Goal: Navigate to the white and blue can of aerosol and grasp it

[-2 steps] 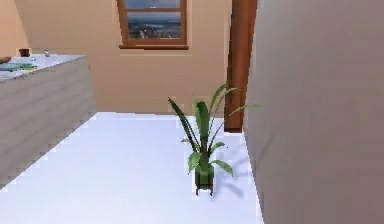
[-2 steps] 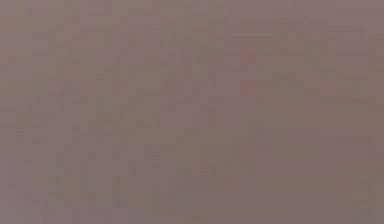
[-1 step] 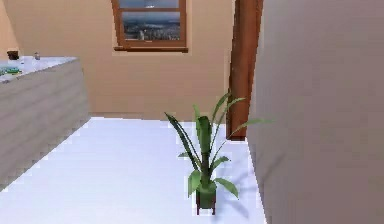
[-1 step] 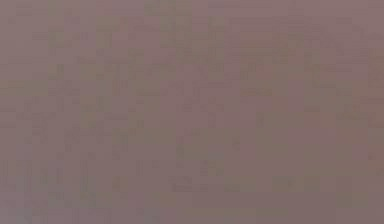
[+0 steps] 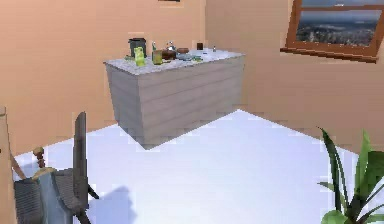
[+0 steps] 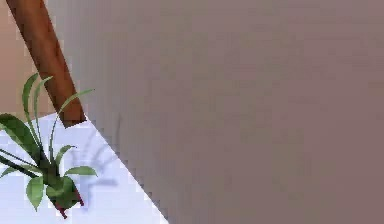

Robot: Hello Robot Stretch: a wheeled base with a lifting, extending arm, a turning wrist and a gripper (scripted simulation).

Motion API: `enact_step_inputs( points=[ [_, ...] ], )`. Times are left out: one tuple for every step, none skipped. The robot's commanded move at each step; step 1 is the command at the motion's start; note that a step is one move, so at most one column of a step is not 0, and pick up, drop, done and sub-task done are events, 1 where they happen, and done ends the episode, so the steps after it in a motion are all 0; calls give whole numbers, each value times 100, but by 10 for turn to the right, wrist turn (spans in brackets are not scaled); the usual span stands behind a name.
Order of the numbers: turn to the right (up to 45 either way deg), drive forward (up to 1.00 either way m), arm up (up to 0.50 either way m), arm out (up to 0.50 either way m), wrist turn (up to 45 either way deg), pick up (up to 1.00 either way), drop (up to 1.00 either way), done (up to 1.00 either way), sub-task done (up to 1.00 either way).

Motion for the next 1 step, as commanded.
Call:
enact_step_inputs(
  points=[
    [0,100,0,0,0,0,0,0,0]
  ],
)
